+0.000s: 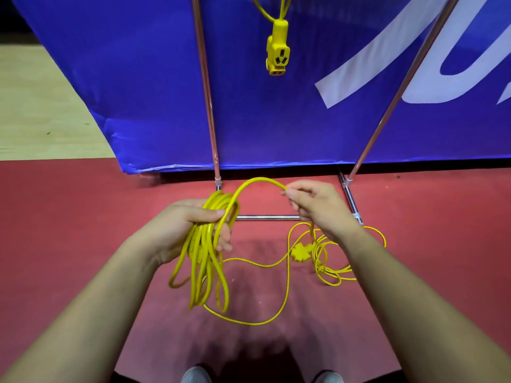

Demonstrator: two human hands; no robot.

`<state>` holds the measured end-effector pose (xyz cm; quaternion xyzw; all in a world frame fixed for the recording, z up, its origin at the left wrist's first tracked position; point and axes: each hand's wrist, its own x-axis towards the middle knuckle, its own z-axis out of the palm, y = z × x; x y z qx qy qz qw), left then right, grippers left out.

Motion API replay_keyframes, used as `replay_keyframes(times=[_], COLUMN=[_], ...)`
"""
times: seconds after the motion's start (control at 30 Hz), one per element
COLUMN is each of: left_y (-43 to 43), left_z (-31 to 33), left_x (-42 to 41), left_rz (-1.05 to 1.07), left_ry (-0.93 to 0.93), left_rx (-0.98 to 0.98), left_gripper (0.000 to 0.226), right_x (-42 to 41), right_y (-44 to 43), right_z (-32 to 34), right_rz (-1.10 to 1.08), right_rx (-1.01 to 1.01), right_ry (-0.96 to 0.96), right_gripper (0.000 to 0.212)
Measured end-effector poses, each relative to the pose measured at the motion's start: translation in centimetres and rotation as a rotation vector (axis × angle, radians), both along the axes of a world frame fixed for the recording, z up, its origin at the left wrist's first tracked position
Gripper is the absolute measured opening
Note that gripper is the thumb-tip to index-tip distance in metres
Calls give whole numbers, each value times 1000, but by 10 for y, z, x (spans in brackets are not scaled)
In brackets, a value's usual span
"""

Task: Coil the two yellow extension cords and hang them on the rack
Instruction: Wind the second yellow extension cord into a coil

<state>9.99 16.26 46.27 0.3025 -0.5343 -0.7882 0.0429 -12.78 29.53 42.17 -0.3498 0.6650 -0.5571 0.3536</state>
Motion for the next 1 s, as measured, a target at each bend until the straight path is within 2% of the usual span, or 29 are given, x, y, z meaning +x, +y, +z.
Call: replay_keyframes(times=[0.1,0.27,0.4,0.53,0.7,0.77,0.9,1.0], left_y=[2,1,1,6,7,3,-5,-7], left_z=[2,8,6,3,-2,-2,-1,2], left_x=[0,4,5,-3,-5,-2,2,5], left_rz=[36,9,-80,-5,15,-40,-36,23], left_ry=[-17,76,138,97,66,101,215,223], left_rx=[39,152,181,184,96,94,145,166], left_gripper=[17,20,44,32,22,17,30,48], right_x=[4,10,13,28,53,57,33,17], right_y=[-2,-10,-10,-12,-16,-17,-11,0], right_z=[10,18,18,29,41,42,24,5], right_rz=[19,54,114,230,305,310,377,368], right_rx=[2,-7,36,34,15,-7,127,190], right_ry=[142,336,381,488,638,540,289,165], right_gripper=[18,20,20,16,15,16,24,13])
